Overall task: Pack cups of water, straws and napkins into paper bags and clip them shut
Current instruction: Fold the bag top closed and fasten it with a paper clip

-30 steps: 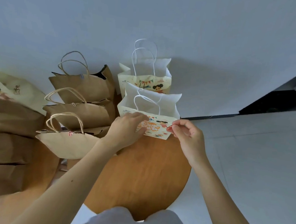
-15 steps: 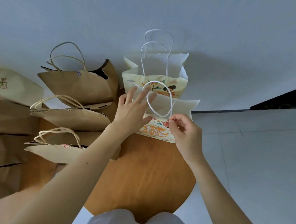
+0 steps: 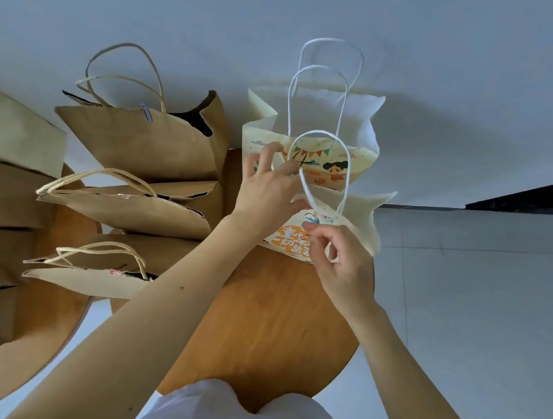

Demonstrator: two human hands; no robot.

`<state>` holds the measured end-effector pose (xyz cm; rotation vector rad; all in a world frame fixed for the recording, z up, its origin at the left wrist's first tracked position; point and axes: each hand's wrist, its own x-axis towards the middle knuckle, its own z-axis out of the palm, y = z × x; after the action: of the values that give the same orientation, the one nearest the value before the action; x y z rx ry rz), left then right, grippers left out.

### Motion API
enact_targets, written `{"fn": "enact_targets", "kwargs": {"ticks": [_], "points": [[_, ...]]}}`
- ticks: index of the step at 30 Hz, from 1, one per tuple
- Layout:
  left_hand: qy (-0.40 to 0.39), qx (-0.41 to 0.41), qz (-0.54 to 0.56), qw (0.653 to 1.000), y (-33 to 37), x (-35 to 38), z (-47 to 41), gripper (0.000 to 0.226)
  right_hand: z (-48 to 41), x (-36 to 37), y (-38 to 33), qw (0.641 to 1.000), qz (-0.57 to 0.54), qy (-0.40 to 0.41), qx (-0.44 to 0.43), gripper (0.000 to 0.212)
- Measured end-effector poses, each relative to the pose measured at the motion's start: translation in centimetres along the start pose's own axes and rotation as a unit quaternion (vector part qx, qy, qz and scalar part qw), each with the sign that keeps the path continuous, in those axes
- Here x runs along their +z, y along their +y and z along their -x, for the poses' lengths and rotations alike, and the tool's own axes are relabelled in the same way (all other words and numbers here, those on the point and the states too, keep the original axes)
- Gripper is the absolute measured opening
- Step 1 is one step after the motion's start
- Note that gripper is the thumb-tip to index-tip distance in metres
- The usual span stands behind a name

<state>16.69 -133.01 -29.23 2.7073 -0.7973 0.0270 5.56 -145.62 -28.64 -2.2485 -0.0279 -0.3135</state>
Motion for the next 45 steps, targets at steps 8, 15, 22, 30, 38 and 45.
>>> {"fn": "enact_targets", "kwargs": {"ticks": [8, 15, 22, 30, 38, 45], "points": [[-0.074, -0.007, 0.041, 0.996, 0.8, -0.3, 0.4, 0.02, -3.0, -0.9, 0.8, 0.997, 0.069, 0.044, -0.002, 0.016], [-0.039, 0.033, 0.055, 0.997, 0.8, -0.3, 0.9, 0.015, -5.1, -1.2, 1.6, 0.994, 0.095, -0.018, 0.048, 0.009], [-0.024, 0.029, 0.068, 0.997, 0.6, 0.0, 0.9, 0.016, -6.1, -1.8, 1.4, 0.986, 0.062, -0.085, 0.126, 0.012], [-0.016, 0.037, 0.063, 0.997, 0.5, 0.3, 1.0, 0.017, -6.0, -1.1, 1.8, 0.989, 0.104, -0.062, 0.085, 0.011], [0.006, 0.067, 0.049, 0.997, 0.3, 0.3, 1.1, 0.014, -5.9, -1.1, 2.0, 0.991, 0.119, -0.045, 0.038, 0.01], [0.033, 0.08, 0.044, 0.995, 0.3, 0.3, 1.2, 0.012, -5.5, -0.8, 1.9, 0.989, 0.145, -0.019, 0.014, 0.008]]}}
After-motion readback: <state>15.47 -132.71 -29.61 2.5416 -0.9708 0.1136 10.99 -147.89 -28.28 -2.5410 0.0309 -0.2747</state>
